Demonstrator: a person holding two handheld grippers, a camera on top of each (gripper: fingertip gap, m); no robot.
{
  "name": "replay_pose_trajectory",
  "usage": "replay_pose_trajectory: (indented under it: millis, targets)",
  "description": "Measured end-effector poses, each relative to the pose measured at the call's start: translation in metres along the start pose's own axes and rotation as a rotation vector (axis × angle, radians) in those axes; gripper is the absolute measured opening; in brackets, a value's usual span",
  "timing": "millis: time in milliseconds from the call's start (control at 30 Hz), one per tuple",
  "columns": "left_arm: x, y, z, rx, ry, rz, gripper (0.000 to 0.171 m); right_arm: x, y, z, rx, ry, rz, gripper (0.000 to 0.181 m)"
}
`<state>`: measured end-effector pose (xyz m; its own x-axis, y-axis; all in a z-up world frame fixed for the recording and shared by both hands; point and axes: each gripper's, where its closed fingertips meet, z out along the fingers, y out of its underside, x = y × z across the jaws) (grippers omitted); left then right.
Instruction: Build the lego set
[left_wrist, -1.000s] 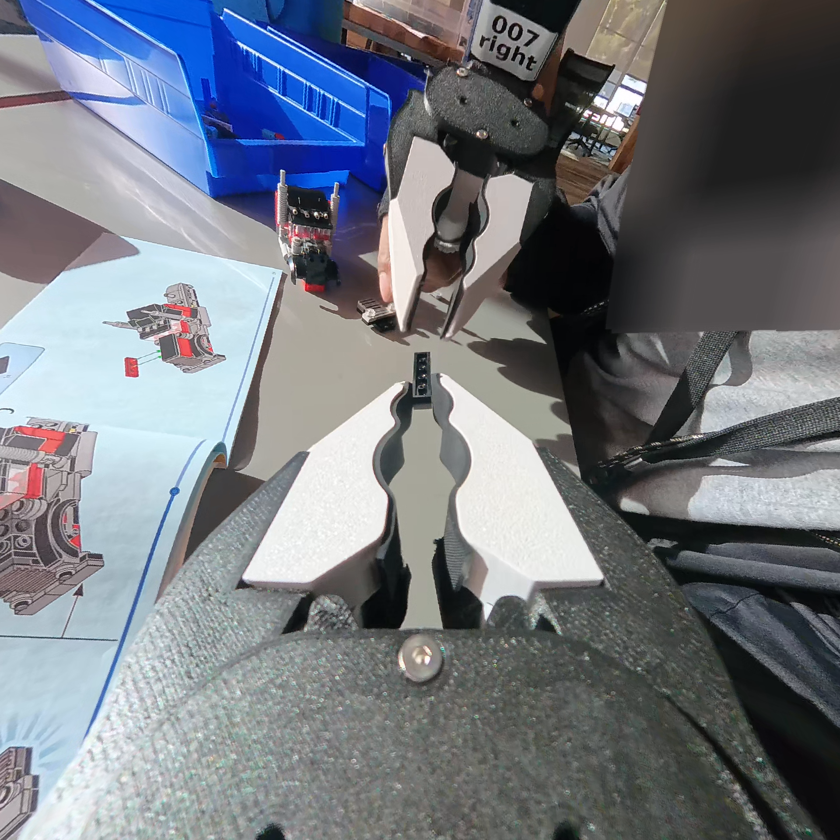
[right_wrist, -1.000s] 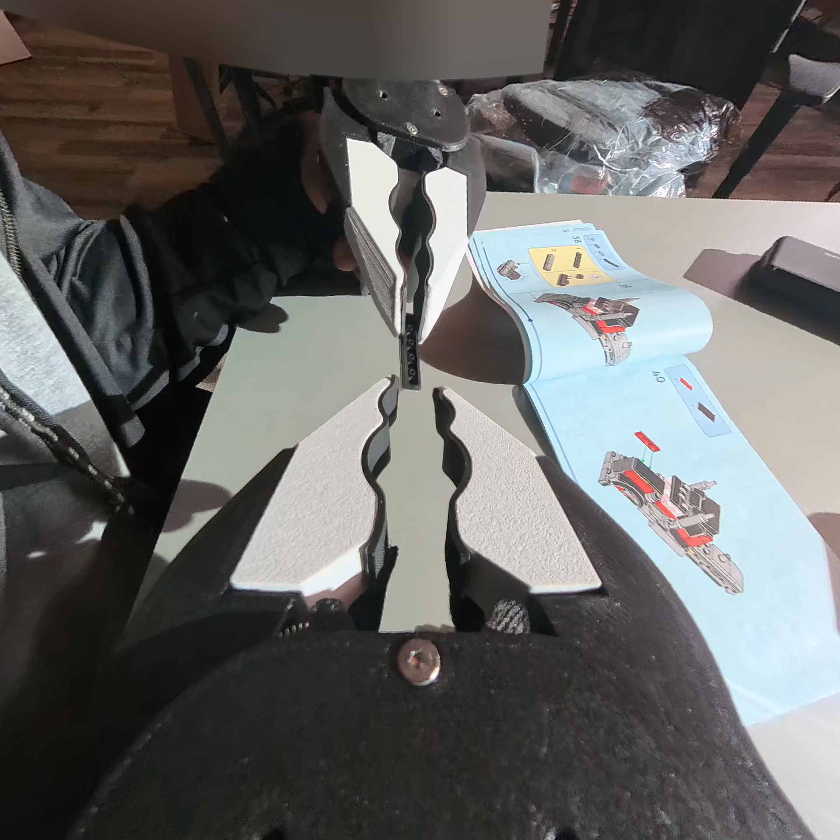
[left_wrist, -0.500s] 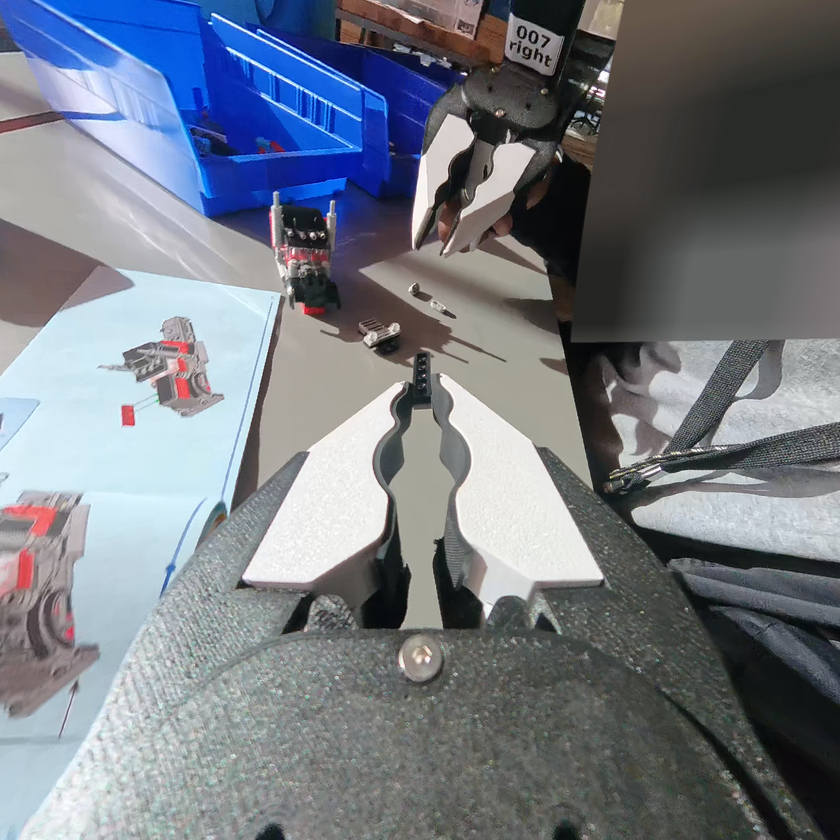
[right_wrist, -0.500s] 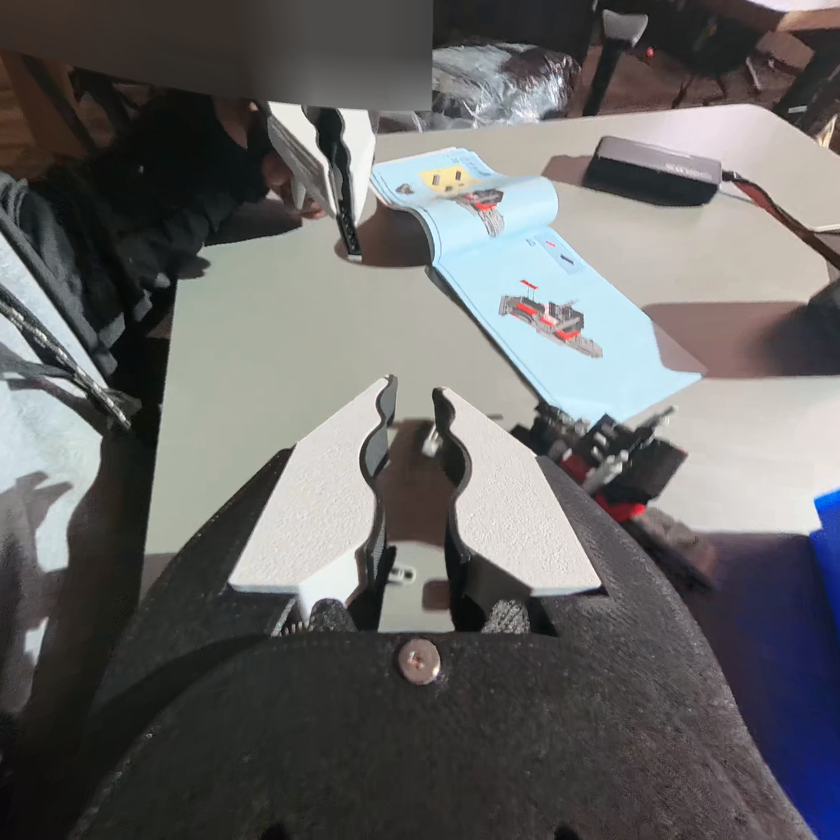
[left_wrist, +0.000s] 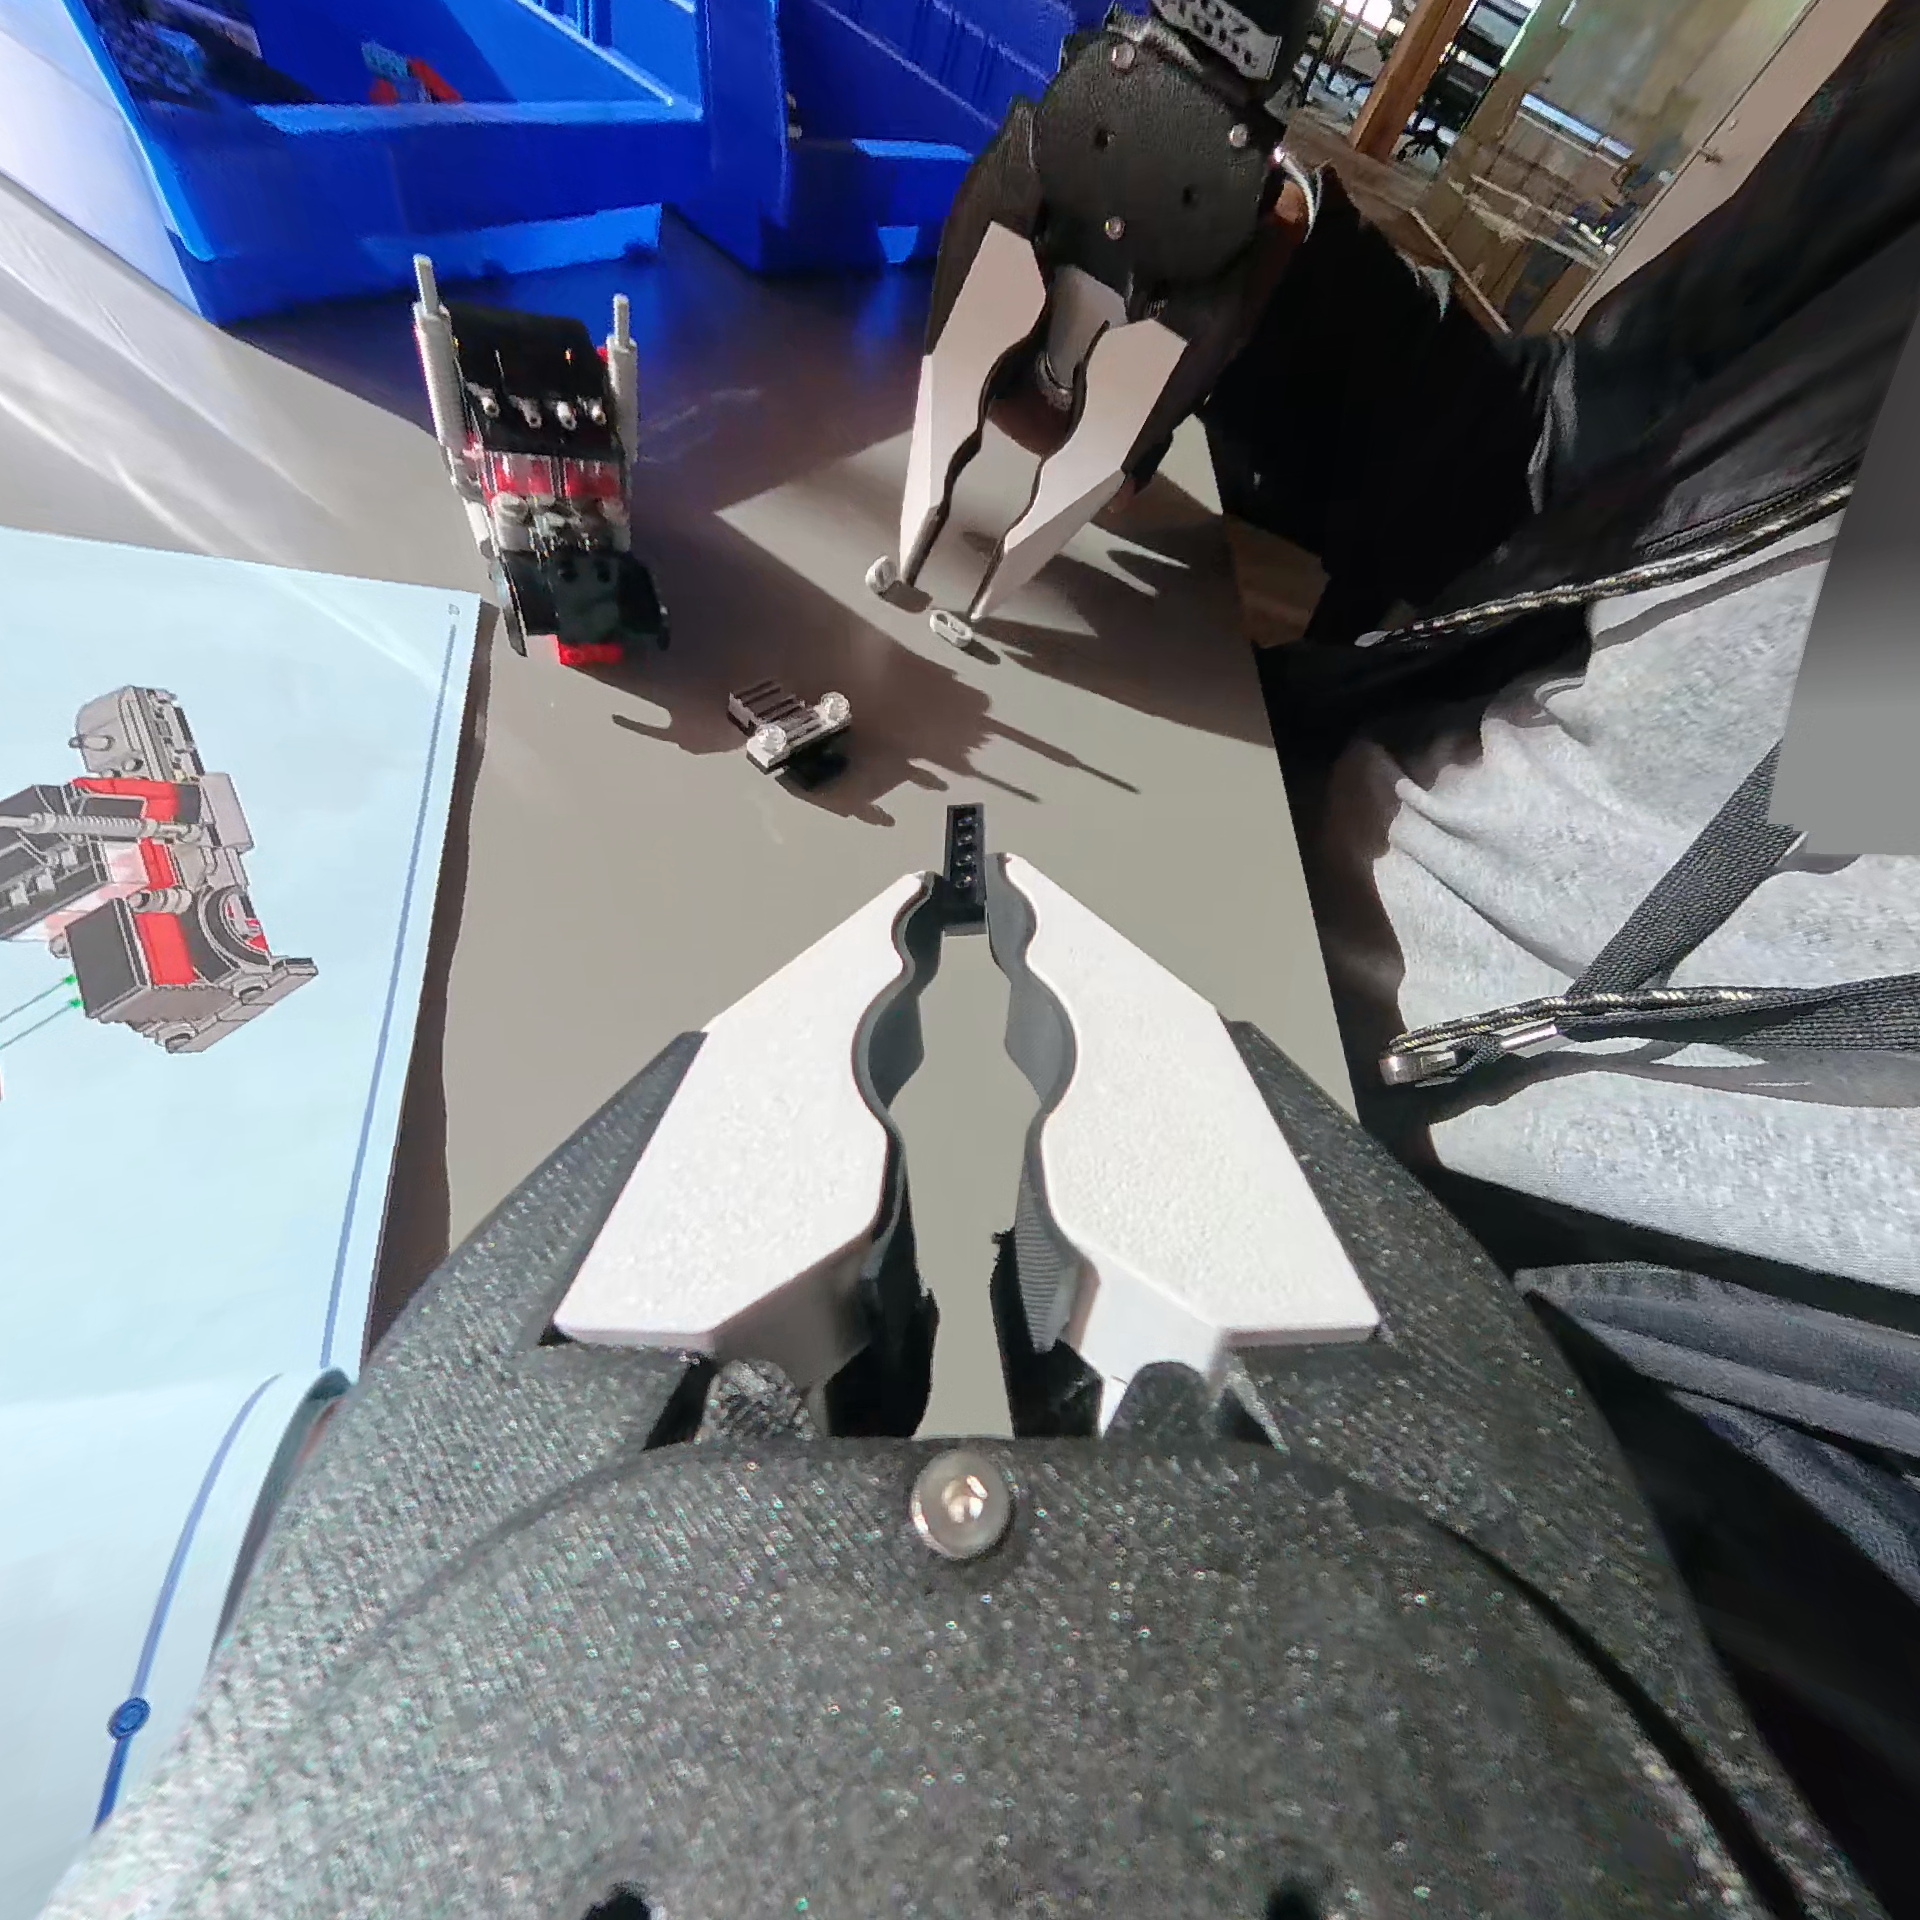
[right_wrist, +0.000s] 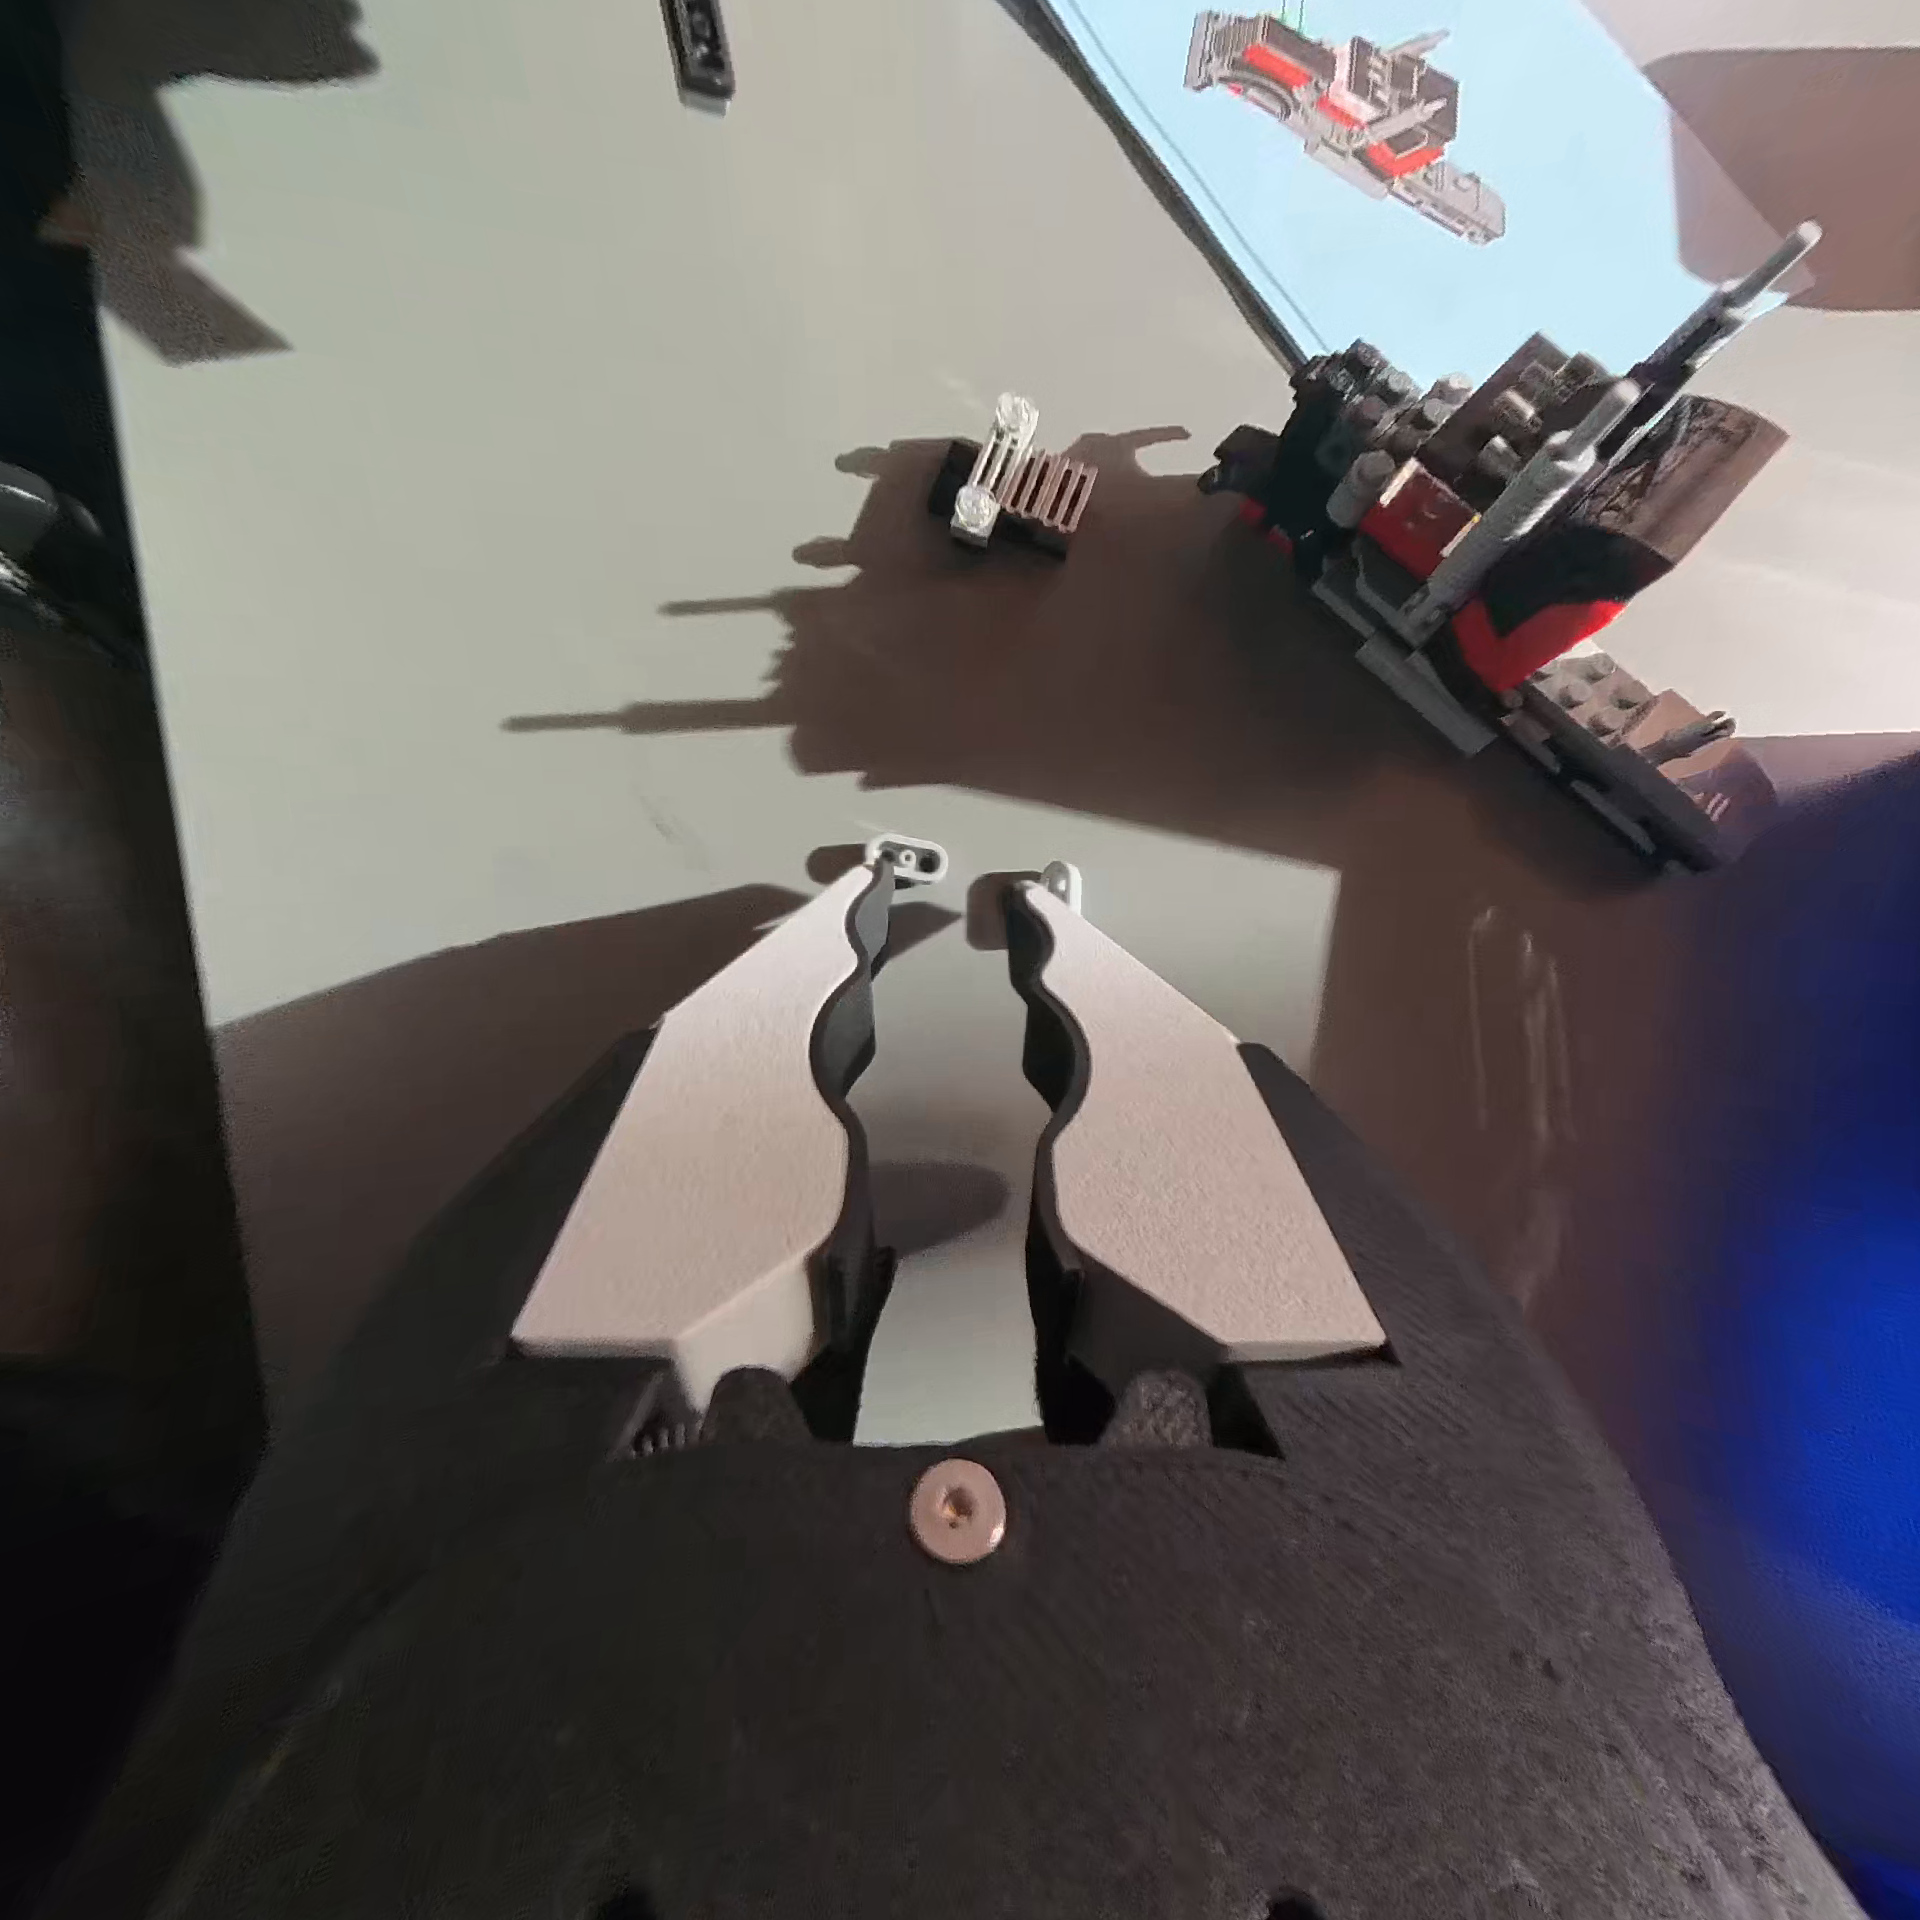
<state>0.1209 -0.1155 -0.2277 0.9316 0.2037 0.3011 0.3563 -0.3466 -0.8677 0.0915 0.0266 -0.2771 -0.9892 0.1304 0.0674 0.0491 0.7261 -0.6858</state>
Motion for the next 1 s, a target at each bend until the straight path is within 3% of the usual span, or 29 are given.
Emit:
replay_pose_trajectory:
  millis: [300, 467, 600, 900, 1000]
  targets:
    - [0.0, 0.005, 0.002, -0.026, 0.004, 0.001, 0.009, 0.001, -0.006, 0.01, -0.016, 0.006, -0.064, 0.027]
    - [0.002, 0.004, 0.001, -0.017, 0.003, 0.024, 0.009, -0.005, -0.012, 0.016, -0.01, -0.034, -0.072, 0.012]
    - [0.003, -0.001, -0.002, 0.012, -0.002, 0.06, 0.009, -0.01, -0.025, 0.02, 0.011, -0.053, -0.103, 0.01]
    - [0.004, -0.018, -0.01, 0.104, -0.041, 0.17, 0.009, -0.03, -0.144, 0.013, 0.307, -0.202, -0.217, 0.01]
    - [0.005, -0.023, -0.014, 0.138, -0.055, 0.204, 0.009, -0.038, -0.167, 0.018, 0.34, -0.251, -0.227, 0.01]
